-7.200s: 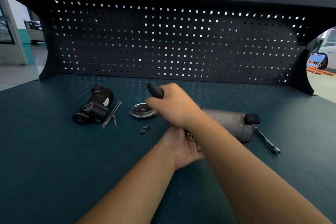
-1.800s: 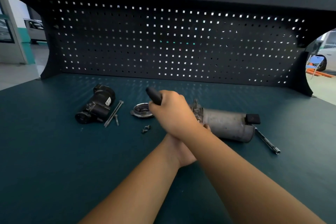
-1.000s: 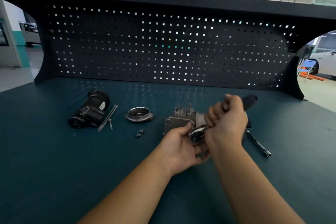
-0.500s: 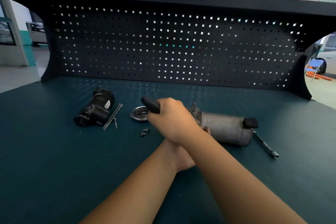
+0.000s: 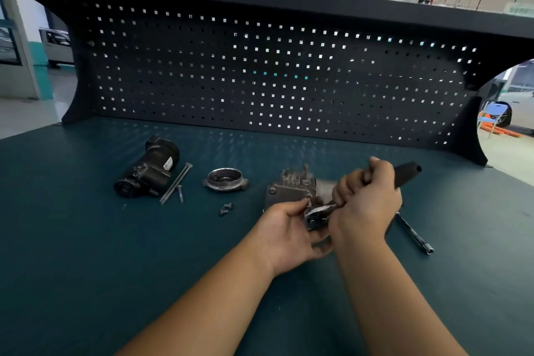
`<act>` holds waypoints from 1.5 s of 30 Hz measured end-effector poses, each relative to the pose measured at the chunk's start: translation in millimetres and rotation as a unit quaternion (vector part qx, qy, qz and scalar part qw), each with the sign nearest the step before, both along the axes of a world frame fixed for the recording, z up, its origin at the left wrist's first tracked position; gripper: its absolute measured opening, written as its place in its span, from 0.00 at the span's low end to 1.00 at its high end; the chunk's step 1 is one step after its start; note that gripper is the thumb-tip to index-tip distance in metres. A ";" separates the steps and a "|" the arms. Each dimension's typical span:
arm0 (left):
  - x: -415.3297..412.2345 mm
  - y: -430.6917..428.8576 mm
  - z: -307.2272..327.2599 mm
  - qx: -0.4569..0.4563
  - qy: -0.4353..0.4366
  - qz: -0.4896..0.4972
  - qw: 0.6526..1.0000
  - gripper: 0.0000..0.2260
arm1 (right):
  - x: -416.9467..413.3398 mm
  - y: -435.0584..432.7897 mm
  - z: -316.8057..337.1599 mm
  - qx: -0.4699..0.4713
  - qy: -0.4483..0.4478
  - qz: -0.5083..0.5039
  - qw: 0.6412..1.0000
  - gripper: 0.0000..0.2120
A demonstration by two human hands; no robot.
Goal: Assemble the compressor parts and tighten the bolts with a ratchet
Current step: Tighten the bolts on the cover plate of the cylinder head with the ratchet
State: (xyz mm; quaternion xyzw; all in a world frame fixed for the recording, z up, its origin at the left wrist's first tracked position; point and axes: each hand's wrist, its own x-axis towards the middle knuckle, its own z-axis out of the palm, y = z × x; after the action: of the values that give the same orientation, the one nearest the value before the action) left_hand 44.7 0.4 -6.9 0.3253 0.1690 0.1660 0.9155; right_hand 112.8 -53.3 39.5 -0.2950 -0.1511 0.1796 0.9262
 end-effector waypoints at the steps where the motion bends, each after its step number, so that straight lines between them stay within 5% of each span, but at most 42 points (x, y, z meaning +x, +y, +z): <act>1: 0.6 1.2 -0.6 -0.004 -0.003 0.001 1.000 0.10 | -0.1 1.5 1.1 -0.014 -0.029 0.001 0.999 0.16; 5: 4.1 5.7 -5.1 0.006 0.007 0.000 1.000 0.12 | -10.6 18.8 13.5 -0.177 -0.277 0.044 0.943 0.17; 7: 4.3 6.6 -6.8 0.023 0.013 0.015 1.000 0.13 | -21.3 31.2 18.8 -0.290 -0.428 0.042 0.855 0.17; 10: 2.3 8.6 -9.5 -0.008 -0.005 0.040 0.999 0.17 | -39.2 46.5 12.8 -0.419 -0.604 0.051 0.676 0.16; 12: 1.5 8.0 -8.5 -0.049 -0.011 0.051 0.997 0.14 | -44.1 49.0 6.4 -0.443 -0.646 0.048 0.620 0.15; 14: 2.3 8.6 -9.1 -0.042 -0.008 0.063 0.997 0.12 | -42.0 46.0 7.2 -0.414 -0.620 0.040 0.666 0.16; 16: 4.6 8.6 -8.6 -0.011 -0.020 0.044 0.999 0.15 | -35.9 40.4 10.8 -0.350 -0.538 0.018 0.767 0.18; 19: 2.8 5.5 -5.1 0.001 -0.006 0.020 1.000 0.17 | -16.8 26.3 16.8 -0.191 -0.290 0.045 0.937 0.17; 21: 2.0 2.5 -2.6 -0.005 0.002 0.016 1.000 0.14 | -1.4 14.8 16.7 -0.095 -0.122 0.044 0.987 0.16; 25: 2.1 -2.9 0.3 -0.009 0.010 0.015 1.000 0.10 | 9.3 4.0 5.1 -0.002 0.040 0.022 0.999 0.16; 27: 1.0 -2.1 0.1 -0.009 0.004 0.009 1.000 0.11 | 4.5 5.3 3.1 0.000 0.011 0.011 1.000 0.16; 30: 0.4 1.8 -2.7 0.000 0.004 0.006 1.000 0.12 | -7.3 15.4 9.3 -0.082 -0.153 0.031 0.984 0.16; 32: 1.2 2.9 -4.0 0.014 0.006 0.023 1.000 0.13 | -17.3 26.7 13.6 -0.206 -0.322 0.034 0.923 0.18; 36: 0.2 1.8 -3.0 -0.048 -0.023 0.060 0.997 0.13 | -41.2 46.9 8.6 -0.427 -0.604 0.050 0.671 0.14; 38: -0.2 1.9 -3.9 -0.068 -0.030 0.054 0.996 0.09 | -44.8 49.6 5.5 -0.446 -0.627 0.049 0.637 0.13; 40: 1.0 3.7 -5.2 -0.052 -0.037 0.050 0.997 0.08 | -41.8 45.5 6.9 -0.403 -0.585 0.028 0.703 0.13; 42: 2.0 3.9 -4.0 -0.006 -0.030 0.038 0.999 0.11 | -32.8 37.6 9.9 -0.333 -0.488 -0.004 0.807 0.16; 45: 1.5 2.3 -3.0 0.017 0.008 0.018 1.000 0.12 | -10.8 18.6 13.0 -0.159 -0.219 0.010 0.963 0.17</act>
State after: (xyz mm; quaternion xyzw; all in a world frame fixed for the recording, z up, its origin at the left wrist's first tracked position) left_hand 46.3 2.7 -9.9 0.3388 0.1798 0.1829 0.9052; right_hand 102.0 -34.6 52.5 -0.4690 -0.3223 0.1413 0.8101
